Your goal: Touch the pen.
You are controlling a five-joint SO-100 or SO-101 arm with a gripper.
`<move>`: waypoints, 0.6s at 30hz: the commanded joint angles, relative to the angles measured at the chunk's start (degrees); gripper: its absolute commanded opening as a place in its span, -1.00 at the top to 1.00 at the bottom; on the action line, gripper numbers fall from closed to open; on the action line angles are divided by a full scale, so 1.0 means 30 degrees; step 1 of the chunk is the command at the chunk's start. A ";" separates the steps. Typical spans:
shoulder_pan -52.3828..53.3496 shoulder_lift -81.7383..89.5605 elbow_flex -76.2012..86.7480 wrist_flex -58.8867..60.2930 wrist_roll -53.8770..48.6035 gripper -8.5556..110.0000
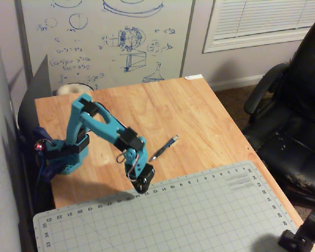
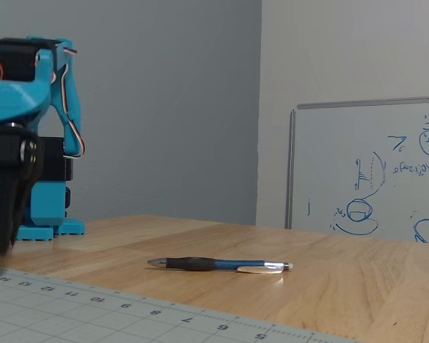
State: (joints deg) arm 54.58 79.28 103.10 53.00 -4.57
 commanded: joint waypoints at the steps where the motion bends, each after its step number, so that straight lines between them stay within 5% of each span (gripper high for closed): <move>1: 0.0088 -0.0293 -0.1875 0.0000 0.0205 0.85; 11: 0.0029 -0.0088 -0.1934 0.0029 0.0205 0.85; 18: 0.0088 0.5859 -0.1553 0.0293 0.0205 0.85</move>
State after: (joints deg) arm 54.58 82.09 102.04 53.61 -4.57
